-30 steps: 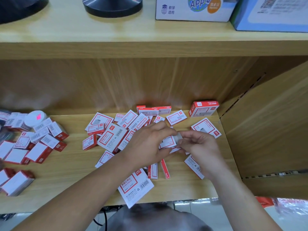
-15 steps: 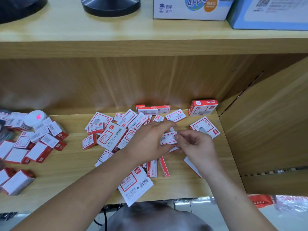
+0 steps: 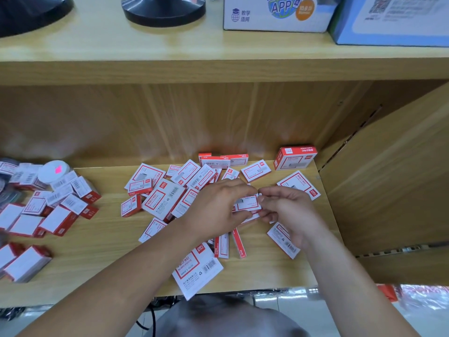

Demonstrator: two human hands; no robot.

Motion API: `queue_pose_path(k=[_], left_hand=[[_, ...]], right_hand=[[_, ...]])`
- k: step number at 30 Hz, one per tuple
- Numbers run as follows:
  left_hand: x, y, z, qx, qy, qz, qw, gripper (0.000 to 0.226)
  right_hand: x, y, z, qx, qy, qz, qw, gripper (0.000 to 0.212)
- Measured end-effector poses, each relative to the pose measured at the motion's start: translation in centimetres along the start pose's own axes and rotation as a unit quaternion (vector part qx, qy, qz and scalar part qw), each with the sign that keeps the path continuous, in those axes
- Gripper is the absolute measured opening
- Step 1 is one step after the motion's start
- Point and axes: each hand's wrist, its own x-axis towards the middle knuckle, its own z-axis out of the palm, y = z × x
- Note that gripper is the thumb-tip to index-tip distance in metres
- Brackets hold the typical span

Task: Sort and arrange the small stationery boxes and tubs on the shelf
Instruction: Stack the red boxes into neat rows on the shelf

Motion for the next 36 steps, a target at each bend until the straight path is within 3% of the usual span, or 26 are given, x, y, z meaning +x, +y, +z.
queue_pose_path(k=[9, 16, 36], left_hand=[[0.1, -0.2, -0.1, 0.011, -0.003, 0.003, 1.000, 0.041], [0.1, -0.3, -0.1, 0.044, -0.013, 0.008, 0.999, 0.043], [0.3, 0.5, -0.3, 0.062, -0.005, -0.018, 0.998, 0.040]], right_hand=[[0.7, -0.8, -0.8, 0.016, -0.049, 0.062, 0.997, 0.023], [0.4, -0.5, -0.3, -0.033, -0.013, 0.007, 0.999, 0.016], [-0.4, -0.7, 0.6, -0.008, 0.045, 0.017, 0.999, 0.005]])
